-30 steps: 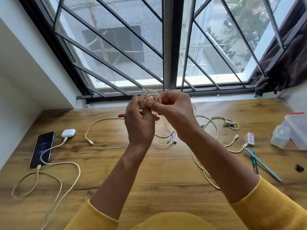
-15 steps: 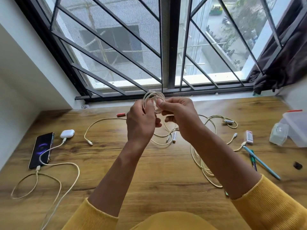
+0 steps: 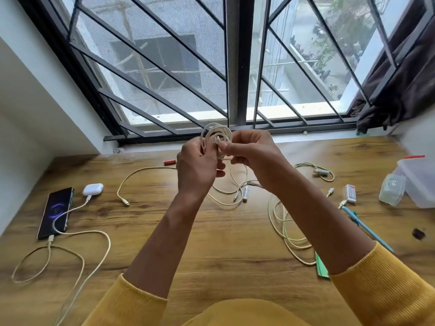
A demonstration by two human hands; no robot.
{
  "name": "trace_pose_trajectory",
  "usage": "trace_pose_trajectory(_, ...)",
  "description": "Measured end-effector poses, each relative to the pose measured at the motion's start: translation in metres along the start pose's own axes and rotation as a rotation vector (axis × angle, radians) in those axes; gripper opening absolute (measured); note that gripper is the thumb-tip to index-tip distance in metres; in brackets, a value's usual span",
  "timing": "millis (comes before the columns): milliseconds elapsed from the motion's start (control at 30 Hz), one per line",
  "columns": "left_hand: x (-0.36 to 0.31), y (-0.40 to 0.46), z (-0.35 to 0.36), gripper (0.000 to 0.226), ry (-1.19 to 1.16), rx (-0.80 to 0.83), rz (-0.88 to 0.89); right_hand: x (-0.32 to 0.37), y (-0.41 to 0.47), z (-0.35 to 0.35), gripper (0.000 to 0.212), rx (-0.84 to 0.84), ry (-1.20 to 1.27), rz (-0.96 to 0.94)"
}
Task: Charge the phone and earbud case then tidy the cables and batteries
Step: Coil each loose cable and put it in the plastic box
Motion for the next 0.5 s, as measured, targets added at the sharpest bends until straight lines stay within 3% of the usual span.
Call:
trace_pose_trajectory(133,0.007,0.005,-0.004,0.033,-0.061,0.010,-0.047,-0.002,-0.004,0.004,0.010,0.109,0.104,-0.023)
trace_pose_trajectory(367,0.010,0.000,-0.005,0.031,-0.199,-0.029,-0.136,-0.011,-0.005,0.015,0.050,-0.030,0.278,-0.018)
trace_pose_trajectory(500,0.008,0.000,-0.005,0.027,-0.286,-0.030,-0.198,-0.009,-0.006,0.013,0.043,-0.004,0.344,-0.028)
Point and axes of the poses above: each hand's wrist, its own y-axis towards the middle knuckle, its own z-axis out of the palm, x = y × z, the point moved 4 cm from there along y, towards the middle knuckle, and after that the axes turned 11 degrees about -x, right-handed, at the moved point
